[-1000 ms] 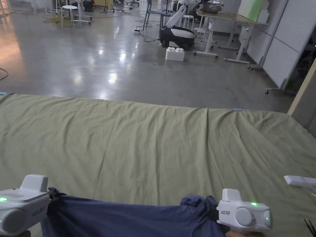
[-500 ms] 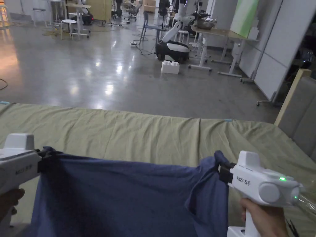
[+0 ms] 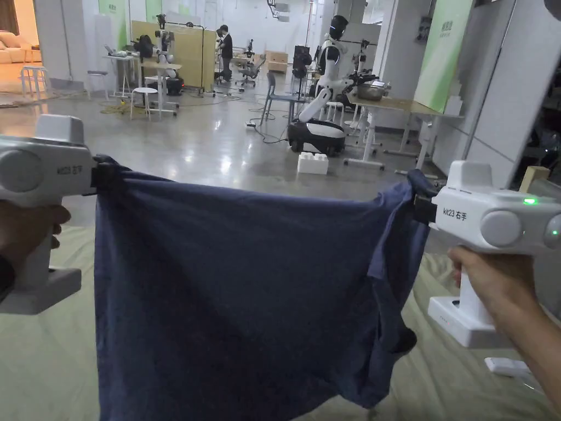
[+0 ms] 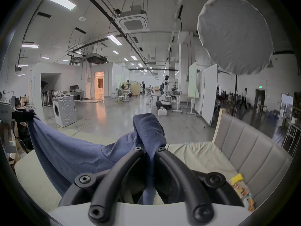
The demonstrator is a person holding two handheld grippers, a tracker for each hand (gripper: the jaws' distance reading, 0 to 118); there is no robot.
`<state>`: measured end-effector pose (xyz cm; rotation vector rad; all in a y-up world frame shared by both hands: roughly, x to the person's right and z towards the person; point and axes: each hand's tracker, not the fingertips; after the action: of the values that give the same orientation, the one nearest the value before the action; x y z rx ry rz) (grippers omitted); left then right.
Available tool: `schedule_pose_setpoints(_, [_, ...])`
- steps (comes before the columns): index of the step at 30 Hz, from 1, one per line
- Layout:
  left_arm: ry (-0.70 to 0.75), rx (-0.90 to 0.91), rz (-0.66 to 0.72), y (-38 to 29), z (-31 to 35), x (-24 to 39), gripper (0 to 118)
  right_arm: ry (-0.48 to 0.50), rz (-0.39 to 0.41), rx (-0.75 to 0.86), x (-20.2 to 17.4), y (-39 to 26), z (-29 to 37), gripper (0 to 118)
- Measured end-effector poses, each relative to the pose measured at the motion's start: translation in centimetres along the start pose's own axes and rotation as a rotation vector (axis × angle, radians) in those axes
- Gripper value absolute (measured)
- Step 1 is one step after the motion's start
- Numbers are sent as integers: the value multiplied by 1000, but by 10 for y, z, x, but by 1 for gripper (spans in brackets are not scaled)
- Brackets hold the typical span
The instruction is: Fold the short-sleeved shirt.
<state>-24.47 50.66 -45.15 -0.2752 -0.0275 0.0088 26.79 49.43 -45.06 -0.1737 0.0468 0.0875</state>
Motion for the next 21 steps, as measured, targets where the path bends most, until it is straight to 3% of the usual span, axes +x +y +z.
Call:
schedule_pose_setpoints(10, [59, 82, -33, 60, -14, -2, 5, -39, 96, 102, -7, 78, -10, 8])
schedule_pose_setpoints(21, [66, 90, -67, 59, -14, 0, 5, -52, 160, 81, -7, 77, -32, 8])
